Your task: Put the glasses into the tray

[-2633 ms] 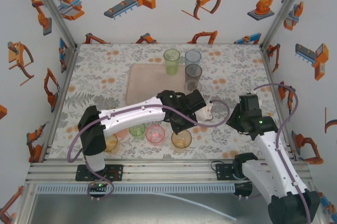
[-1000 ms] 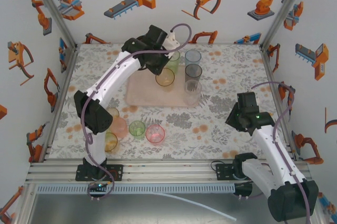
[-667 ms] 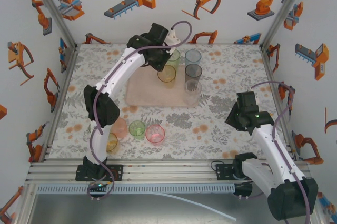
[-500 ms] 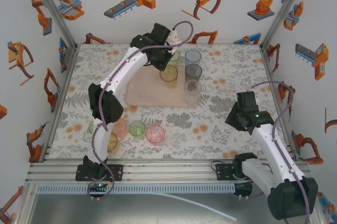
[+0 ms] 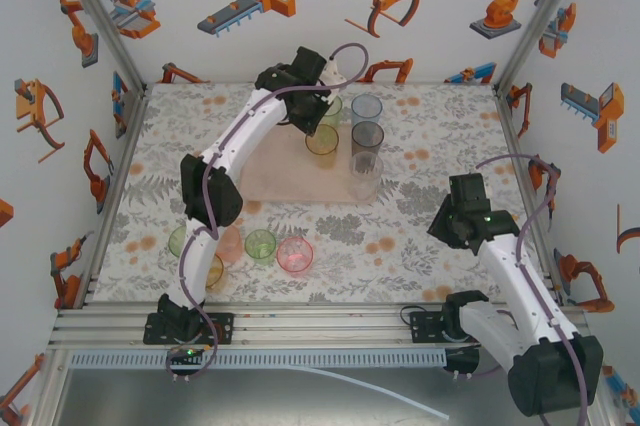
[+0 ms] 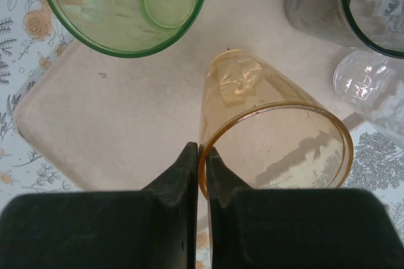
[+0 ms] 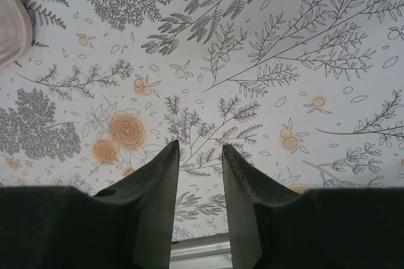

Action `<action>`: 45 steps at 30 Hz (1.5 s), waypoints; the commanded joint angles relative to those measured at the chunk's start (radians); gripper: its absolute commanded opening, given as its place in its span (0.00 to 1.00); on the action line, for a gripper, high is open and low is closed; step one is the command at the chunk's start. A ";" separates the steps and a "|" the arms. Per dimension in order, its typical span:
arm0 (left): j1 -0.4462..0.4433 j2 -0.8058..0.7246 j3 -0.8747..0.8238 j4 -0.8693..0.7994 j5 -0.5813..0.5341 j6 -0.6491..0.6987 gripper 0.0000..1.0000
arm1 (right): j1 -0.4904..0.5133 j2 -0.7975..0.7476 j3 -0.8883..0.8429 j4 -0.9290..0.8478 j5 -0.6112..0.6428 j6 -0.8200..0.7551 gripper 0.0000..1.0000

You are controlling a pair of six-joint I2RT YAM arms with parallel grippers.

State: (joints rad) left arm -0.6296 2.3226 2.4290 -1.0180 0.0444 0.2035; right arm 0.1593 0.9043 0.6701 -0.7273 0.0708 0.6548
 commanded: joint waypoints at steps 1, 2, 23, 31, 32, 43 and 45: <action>0.010 0.018 0.047 -0.007 0.003 -0.013 0.08 | -0.007 0.007 0.038 -0.001 0.012 -0.007 0.35; 0.008 0.020 0.048 -0.006 0.002 -0.012 0.08 | -0.007 0.010 0.040 -0.001 0.011 -0.009 0.35; 0.025 0.057 0.077 -0.026 0.001 -0.005 0.10 | -0.009 0.018 0.057 -0.007 0.006 -0.013 0.35; 0.027 0.067 0.086 -0.028 0.008 -0.010 0.13 | -0.009 0.016 0.048 -0.007 0.006 -0.011 0.35; 0.028 0.068 0.089 -0.030 0.009 -0.010 0.13 | -0.009 0.015 0.048 -0.007 0.007 -0.009 0.35; 0.028 0.087 0.124 -0.029 0.039 -0.024 0.20 | -0.009 0.020 0.039 0.003 0.003 -0.006 0.35; 0.028 0.093 0.126 -0.029 0.041 -0.025 0.20 | -0.009 0.020 0.037 0.006 0.001 -0.004 0.35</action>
State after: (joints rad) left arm -0.6071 2.3920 2.5214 -1.0290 0.0597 0.1955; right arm 0.1581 0.9203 0.7006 -0.7273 0.0700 0.6548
